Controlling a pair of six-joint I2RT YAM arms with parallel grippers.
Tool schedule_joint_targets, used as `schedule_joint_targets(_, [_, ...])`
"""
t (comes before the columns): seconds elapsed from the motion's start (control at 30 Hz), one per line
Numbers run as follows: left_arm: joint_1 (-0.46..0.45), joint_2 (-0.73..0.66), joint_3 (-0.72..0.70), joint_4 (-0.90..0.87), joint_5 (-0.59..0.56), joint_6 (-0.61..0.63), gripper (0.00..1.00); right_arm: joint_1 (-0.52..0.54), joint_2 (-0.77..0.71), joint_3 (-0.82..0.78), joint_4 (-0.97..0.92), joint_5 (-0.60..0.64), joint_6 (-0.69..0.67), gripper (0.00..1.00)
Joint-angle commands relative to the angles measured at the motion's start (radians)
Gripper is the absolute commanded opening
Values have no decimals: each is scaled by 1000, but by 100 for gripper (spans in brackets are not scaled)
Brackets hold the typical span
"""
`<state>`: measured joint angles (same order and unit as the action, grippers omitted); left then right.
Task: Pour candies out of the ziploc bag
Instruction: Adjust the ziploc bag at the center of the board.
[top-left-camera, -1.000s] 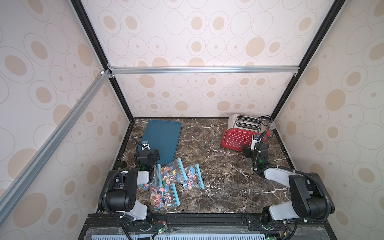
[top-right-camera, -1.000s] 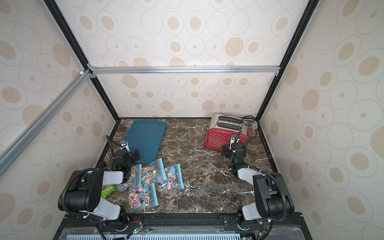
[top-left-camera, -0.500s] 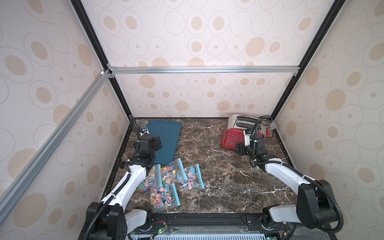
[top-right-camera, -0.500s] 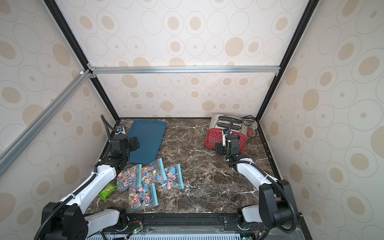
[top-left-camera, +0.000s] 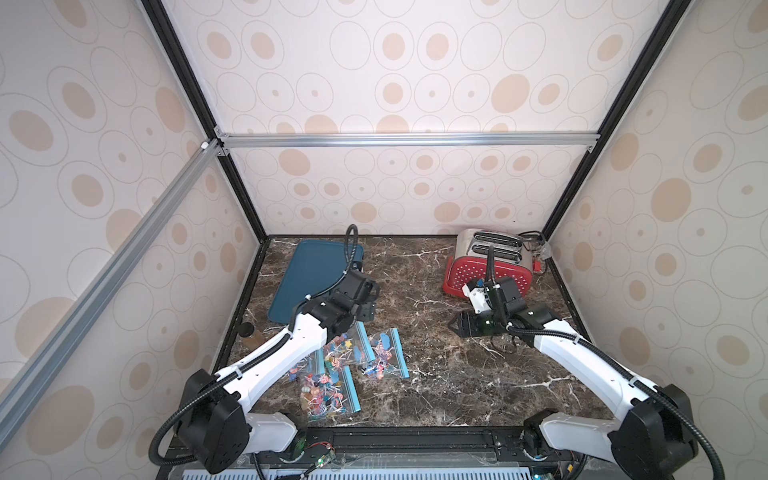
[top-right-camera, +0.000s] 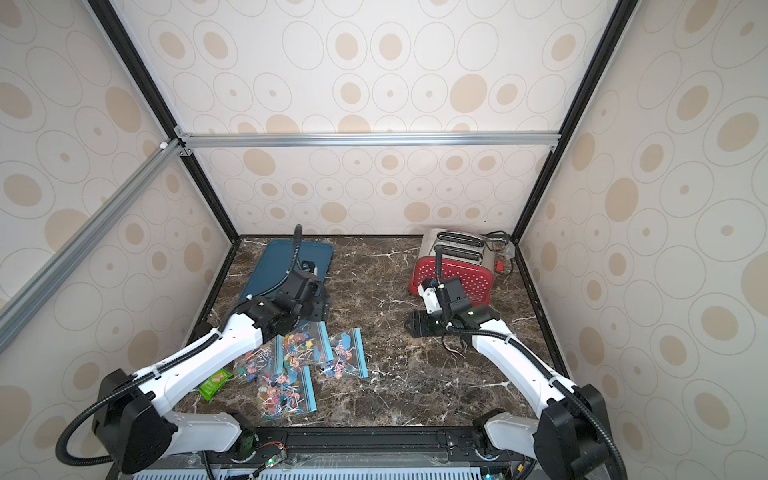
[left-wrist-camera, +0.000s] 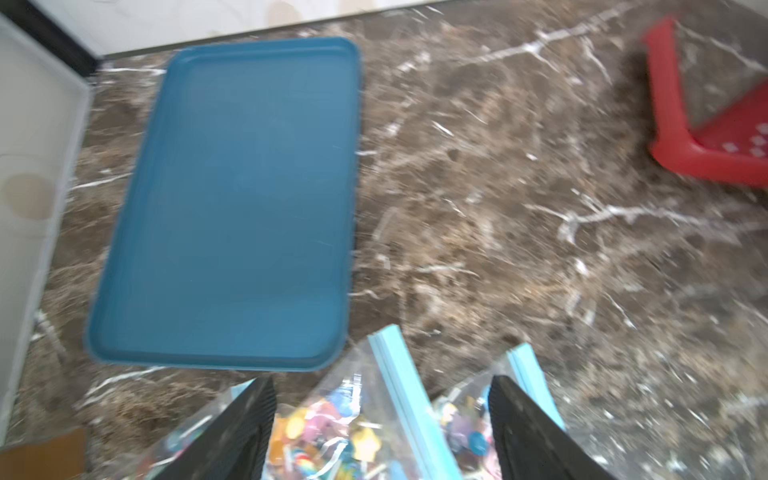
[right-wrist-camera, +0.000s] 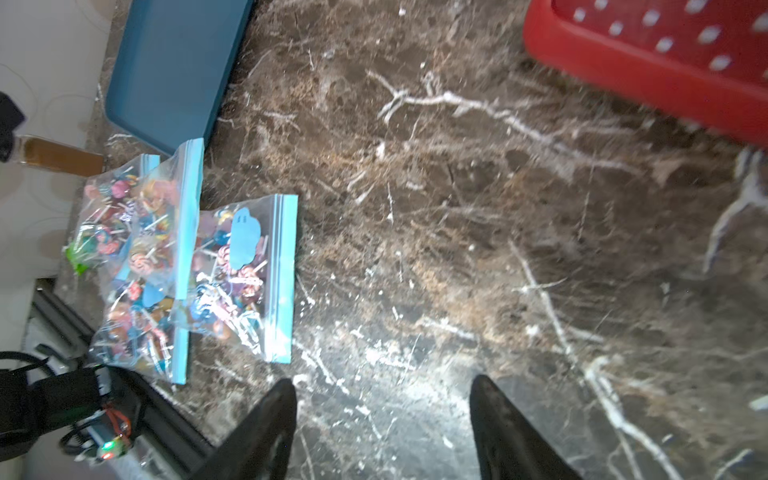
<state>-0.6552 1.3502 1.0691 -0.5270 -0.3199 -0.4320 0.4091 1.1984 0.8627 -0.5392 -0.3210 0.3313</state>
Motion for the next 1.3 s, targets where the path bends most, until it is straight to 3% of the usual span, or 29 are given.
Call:
schedule_joint_targets(0.0, [-69,61,54,-63,-11,-27,81,19,-32,-63,-27,-82,100,66])
schedule_joint_targets(0.13, [-141,116,26,-63,-11,-27,81,37,-49,-93,-2,-46,127,57])
schedule_joint_targets(0.17, [-144,128,17,-311,197,-428,58,41,-51,-98,4,-44,128,55])
schedule_joint_targets(0.27, [-143,161,-4,-231,183,-479,55,53,-39,-100,25,-57,131,49])
schedule_joint_targets(0.33, [-143,181,-8,-178,168,-495,54,68,-17,-94,34,-68,126,43])
schedule_joint_targets(0.6, [-127,311,4,-128,145,-500,53,203,200,-1,105,-69,160,37])
schedule_joint_targets(0.93, [-33,197,-125,-127,125,-491,54,351,453,141,194,-70,253,32])
schedule_joint_targets(1.13, [4,141,-86,-135,102,-425,55,356,463,181,155,-34,261,32])
schedule_joint_targets(1.27, [100,169,44,-154,109,-337,58,357,434,223,53,33,222,34])
